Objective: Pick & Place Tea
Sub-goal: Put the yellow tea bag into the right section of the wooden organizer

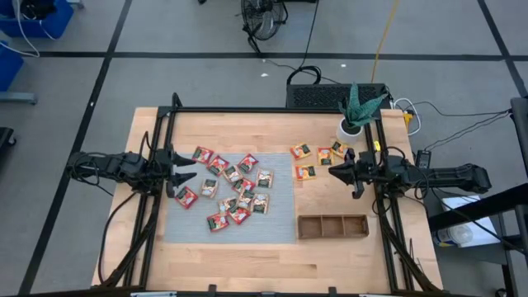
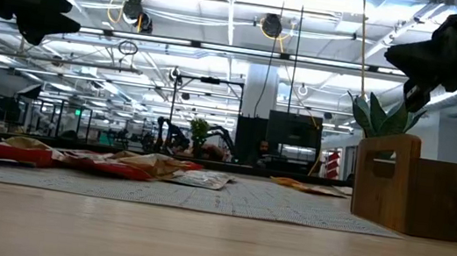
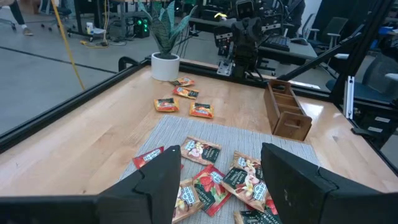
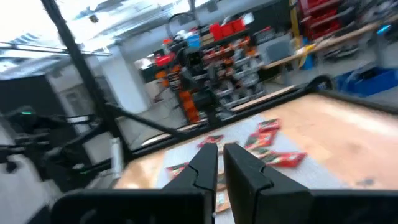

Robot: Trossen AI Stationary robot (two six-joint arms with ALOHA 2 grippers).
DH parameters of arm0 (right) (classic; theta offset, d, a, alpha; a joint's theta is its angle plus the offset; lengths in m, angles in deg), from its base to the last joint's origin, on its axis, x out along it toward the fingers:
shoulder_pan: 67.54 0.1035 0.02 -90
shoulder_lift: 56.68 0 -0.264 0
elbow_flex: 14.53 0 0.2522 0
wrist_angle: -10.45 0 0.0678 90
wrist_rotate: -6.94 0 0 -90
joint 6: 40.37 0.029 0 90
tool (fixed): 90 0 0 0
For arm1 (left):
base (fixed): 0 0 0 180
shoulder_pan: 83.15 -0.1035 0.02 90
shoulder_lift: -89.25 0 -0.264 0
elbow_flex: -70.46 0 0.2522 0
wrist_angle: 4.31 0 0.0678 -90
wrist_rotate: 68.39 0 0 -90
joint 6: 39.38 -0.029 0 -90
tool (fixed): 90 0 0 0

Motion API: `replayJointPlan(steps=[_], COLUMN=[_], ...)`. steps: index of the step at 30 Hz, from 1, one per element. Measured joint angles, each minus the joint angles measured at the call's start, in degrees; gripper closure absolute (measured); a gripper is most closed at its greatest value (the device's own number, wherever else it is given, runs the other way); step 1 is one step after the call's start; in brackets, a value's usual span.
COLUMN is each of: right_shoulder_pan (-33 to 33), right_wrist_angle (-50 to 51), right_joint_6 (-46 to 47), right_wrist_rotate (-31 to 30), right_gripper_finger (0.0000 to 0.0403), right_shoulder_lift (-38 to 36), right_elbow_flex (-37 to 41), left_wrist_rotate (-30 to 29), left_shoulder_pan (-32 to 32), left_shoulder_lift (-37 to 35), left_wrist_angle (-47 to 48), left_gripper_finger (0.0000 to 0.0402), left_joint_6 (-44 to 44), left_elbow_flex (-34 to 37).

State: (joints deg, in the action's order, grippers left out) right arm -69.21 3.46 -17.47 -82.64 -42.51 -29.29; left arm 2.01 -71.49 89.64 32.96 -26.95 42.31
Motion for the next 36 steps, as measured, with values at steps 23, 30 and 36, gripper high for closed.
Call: replayJointPlan(steps=[23,30,36], right_shoulder_pan=[-9.31,-20.27,-24.71], right_wrist_angle=[60.25,57.88,56.96], right_joint_6=[-3.88,-7.15,-7.55], right_wrist_rotate=[-32.05,-27.73,-27.38], right_gripper_finger=[0.0147,0.0157,0.0158], right_shoulder_lift=[47.69,61.14,63.65], right_elbow_flex=[-37.79,-38.05,-38.03], left_wrist_rotate=[0.01,0.01,0.01], left_shoulder_pan=[-0.02,0.01,-0.02], left_shoulder_lift=[-0.02,0.0,0.0], left_wrist_angle=[-0.07,-0.04,-0.07], left_gripper_finger=[0.0178,0.0179,0.0179], left_joint_6=[0.02,0.0,0.0], left_elbow_flex=[0.02,0.02,0.02])
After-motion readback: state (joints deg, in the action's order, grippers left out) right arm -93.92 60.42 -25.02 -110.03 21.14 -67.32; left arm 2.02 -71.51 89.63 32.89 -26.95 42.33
